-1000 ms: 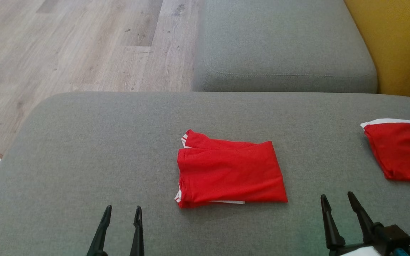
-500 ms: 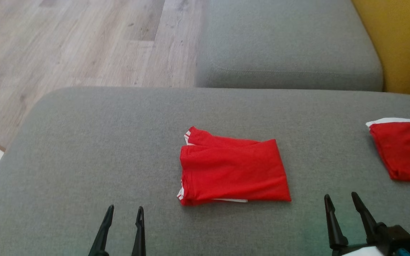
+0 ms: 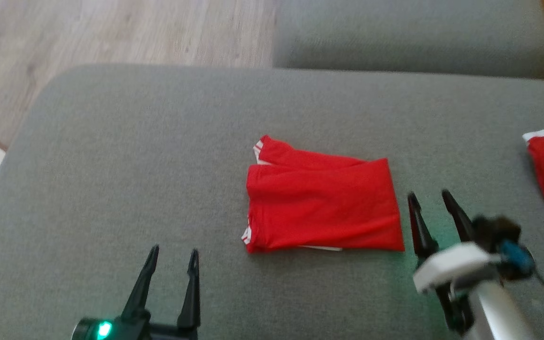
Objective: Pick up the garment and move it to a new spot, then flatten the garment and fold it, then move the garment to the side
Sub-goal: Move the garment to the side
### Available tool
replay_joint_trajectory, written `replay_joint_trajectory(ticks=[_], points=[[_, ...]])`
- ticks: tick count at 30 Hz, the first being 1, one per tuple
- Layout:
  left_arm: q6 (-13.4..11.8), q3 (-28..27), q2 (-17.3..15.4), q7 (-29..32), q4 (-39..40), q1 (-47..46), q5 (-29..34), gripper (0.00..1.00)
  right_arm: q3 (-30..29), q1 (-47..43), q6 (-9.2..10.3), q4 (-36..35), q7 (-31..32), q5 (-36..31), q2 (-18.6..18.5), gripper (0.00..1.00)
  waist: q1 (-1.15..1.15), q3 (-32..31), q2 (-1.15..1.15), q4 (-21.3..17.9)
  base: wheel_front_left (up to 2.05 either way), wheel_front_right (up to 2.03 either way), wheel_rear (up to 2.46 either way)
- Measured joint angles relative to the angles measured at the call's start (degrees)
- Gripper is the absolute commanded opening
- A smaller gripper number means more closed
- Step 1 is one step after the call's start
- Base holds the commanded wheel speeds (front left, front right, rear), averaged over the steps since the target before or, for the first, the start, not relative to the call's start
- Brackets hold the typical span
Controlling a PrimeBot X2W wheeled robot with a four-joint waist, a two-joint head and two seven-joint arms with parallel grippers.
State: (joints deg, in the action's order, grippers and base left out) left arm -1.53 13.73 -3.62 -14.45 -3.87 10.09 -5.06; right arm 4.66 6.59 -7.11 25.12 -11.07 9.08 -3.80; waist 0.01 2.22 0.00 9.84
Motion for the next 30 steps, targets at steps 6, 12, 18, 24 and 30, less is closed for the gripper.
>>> replay_joint_trajectory(ticks=[6,12,18,24,30], points=[[1.05,1.62,0.30,0.00,-0.15,-4.11,-0.02,1.00,1.51,9.75,0.00,7.89,9.79,7.11,-0.12,1.00,0.01,3.45,0.00,1.04,0.00,0.00,0.00],[1.02,3.07,0.34,0.00,-1.41,-5.31,-0.78,1.00,2.33,11.62,0.00,14.99,16.90,9.79,-0.26,0.00,0.00,4.35,0.00,2.92,0.00,0.00,0.00],[0.29,3.02,0.34,0.00,-1.44,-5.29,-1.53,1.00,5.08,11.71,0.00,14.18,15.50,14.40,-0.70,0.00,-0.01,4.40,0.00,1.98,0.00,0.00,0.00],[0.24,2.63,0.35,0.00,-0.88,-5.53,-1.53,1.00,5.50,14.71,0.00,10.23,15.51,10.66,-6.55,0.00,-0.01,5.97,0.00,-0.91,0.00,0.00,0.00],[0.60,1.43,0.37,0.00,0.16,-8.01,-1.51,1.00,2.16,19.75,0.00,1.42,20.95,7.46,-14.73,0.00,-0.01,8.59,0.00,-5.02,0.00,0.00,0.00]])
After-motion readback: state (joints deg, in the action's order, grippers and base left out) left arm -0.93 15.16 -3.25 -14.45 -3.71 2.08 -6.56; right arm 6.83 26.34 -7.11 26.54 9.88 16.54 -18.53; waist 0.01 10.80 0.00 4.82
